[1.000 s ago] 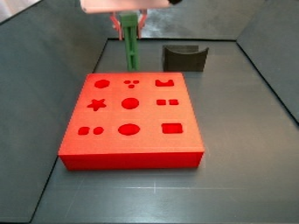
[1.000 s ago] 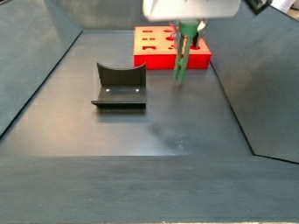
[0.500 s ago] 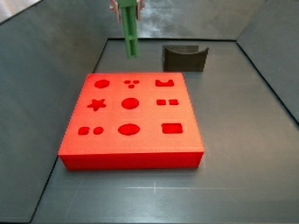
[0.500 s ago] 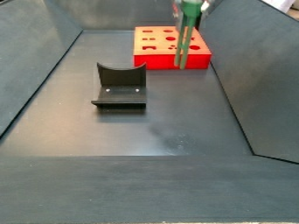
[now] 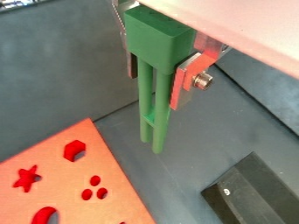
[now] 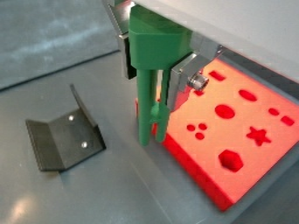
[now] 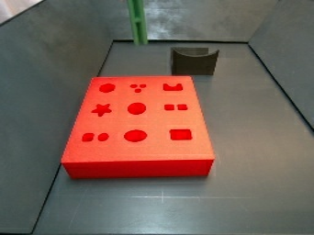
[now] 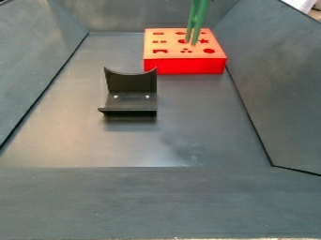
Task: Pick up the 3 prong object. Move up. Move to above the board. Insert the 3 prong object.
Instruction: Move to above the board, then insert the 3 prong object.
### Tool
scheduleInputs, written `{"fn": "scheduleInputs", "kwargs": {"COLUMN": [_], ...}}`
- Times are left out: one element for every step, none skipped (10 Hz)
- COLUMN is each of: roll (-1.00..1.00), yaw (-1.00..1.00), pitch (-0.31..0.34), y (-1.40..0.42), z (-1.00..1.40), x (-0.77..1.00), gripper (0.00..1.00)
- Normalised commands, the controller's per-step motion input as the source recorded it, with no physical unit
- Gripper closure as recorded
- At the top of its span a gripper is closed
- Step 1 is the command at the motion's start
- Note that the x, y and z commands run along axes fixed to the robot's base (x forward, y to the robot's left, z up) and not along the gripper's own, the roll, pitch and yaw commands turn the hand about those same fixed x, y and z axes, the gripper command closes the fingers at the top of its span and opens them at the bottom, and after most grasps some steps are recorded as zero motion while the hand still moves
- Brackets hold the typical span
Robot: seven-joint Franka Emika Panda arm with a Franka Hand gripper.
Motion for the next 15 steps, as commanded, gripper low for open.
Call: {"fn": "scheduleInputs", "kwargs": {"roll": [-0.14, -0.13, -0.12, -0.12, -0.11, 0.20, 0.21, 0.22, 0.14, 0.09, 0.09, 0.09, 0.08, 0.08, 0.00], "yaw": [-0.03, -0.02, -0.02, -0.02, -0.02, -0.97, -0.89, -0.62, -0.39, -0.14, -0.07, -0.03, -0.02, 0.00, 0.00], "pitch": [0.069, 0.079, 0.080, 0.077, 0.075, 0.547, 0.544, 0.497, 0.398, 0.233, 0.186, 0.135, 0.121, 0.097, -0.020], "y": [-0.13, -0.08, -0.05, -0.03, -0.02, -1.00, -1.00, -1.00, -1.00, -1.00, -1.00, -0.67, -0.50, -0.21, 0.00], "z": [1.00, 0.78, 0.61, 0.50, 0.27, 0.23, 0.21, 0.21, 0.21, 0.22, 0.22, 0.14, 0.11, 0.05, 0.00], "x": [0.02, 0.02, 0.01, 0.01, 0.00, 0.29, 0.31, 0.35, 0.38, 0.38, 0.39, 0.29, 0.24, 0.13, 0.00], "gripper": [1.00, 1.00, 1.00, 1.00, 1.00, 1.00, 1.00, 1.00, 1.00, 1.00, 1.00, 1.00, 1.00, 1.00, 1.00]}}
